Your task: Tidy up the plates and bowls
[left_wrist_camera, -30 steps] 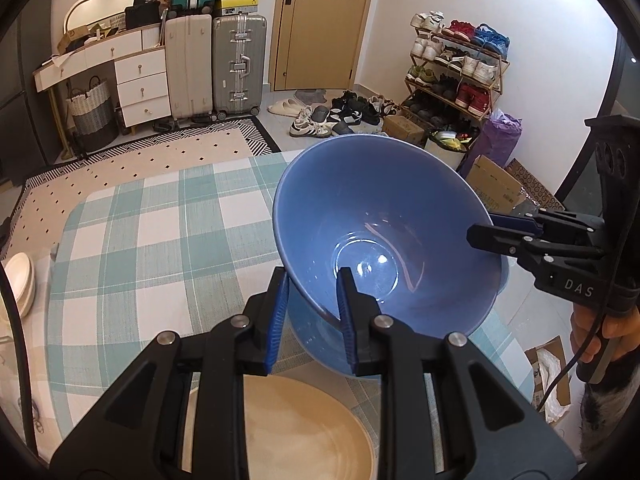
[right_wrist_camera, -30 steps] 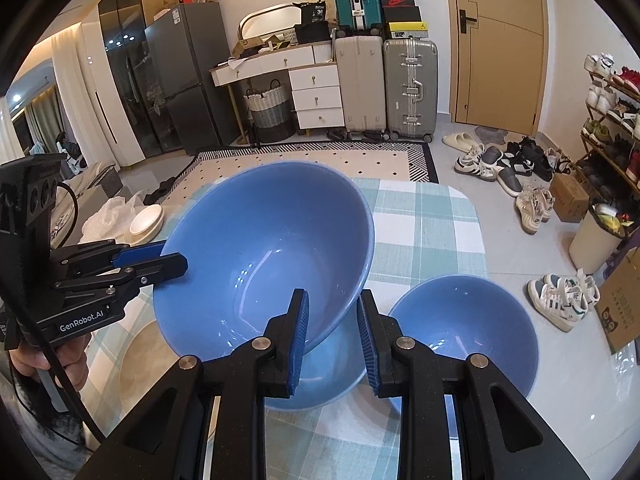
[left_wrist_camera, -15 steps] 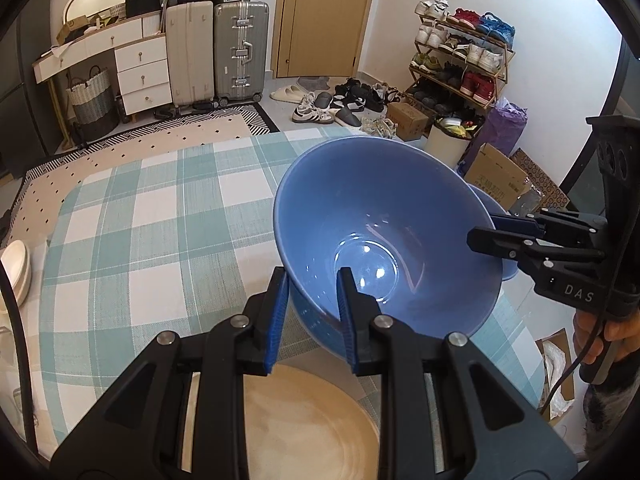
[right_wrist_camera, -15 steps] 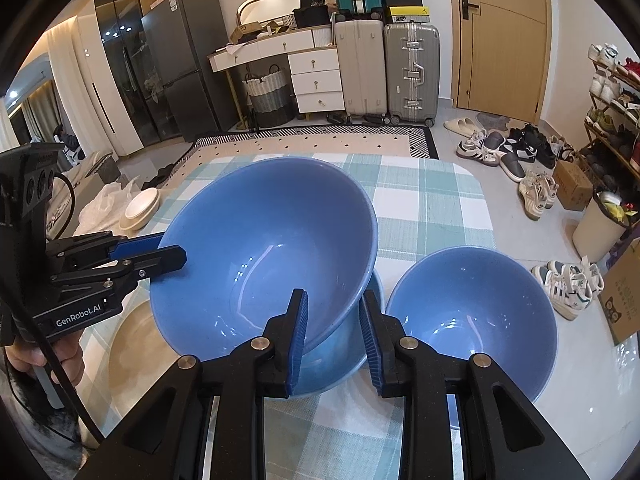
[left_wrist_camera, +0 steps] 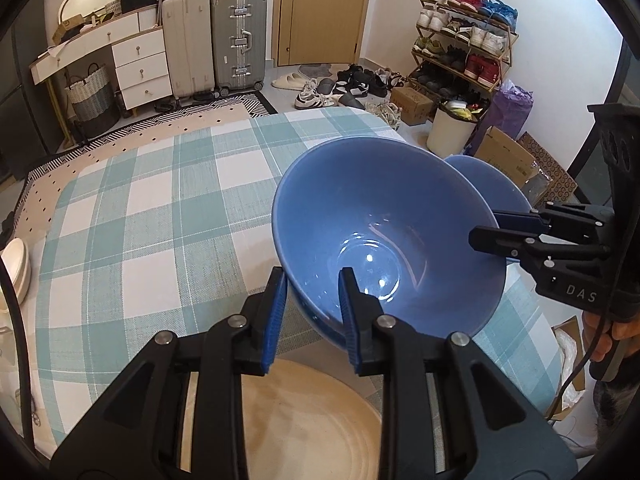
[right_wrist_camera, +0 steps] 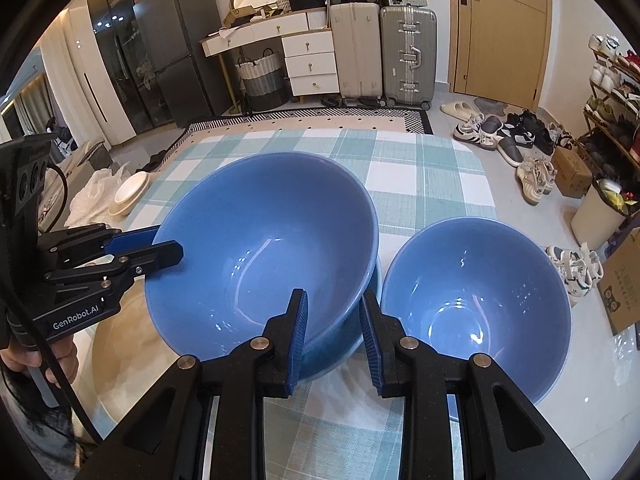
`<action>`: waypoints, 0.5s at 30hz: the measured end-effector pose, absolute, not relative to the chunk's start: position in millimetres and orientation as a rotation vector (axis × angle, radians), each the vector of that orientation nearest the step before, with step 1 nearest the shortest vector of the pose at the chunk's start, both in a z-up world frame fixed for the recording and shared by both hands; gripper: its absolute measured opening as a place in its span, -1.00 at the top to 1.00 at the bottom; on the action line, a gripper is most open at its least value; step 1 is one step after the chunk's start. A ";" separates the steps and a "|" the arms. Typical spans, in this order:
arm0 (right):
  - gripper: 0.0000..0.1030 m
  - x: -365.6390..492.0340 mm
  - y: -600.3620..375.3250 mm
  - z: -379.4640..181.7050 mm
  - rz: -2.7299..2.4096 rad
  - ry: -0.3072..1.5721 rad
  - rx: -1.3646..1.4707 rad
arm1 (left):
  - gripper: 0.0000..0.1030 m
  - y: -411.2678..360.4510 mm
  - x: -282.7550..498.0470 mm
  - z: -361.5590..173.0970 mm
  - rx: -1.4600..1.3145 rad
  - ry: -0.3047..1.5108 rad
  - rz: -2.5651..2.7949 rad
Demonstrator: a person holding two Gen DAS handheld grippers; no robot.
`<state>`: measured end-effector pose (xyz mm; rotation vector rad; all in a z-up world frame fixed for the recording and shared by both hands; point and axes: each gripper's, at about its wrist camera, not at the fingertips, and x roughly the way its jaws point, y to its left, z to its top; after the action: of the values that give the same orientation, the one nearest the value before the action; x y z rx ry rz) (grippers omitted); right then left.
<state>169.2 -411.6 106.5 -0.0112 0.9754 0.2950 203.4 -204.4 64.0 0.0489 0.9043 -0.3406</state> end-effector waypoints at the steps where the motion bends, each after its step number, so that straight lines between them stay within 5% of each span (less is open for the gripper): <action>1: 0.46 169.7 -412.2 103.9 0.294 0.980 -0.010 | 0.55 -205.4 203.5 62.1 0.052 0.907 -0.339; 15: 0.41 170.5 -398.7 79.1 0.250 0.996 -0.117 | 0.47 -210.7 214.9 25.2 0.089 0.948 -0.327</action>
<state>170.5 -398.7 79.1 -0.1172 0.9958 0.2499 214.9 -210.7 25.2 0.0894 0.9483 -0.3266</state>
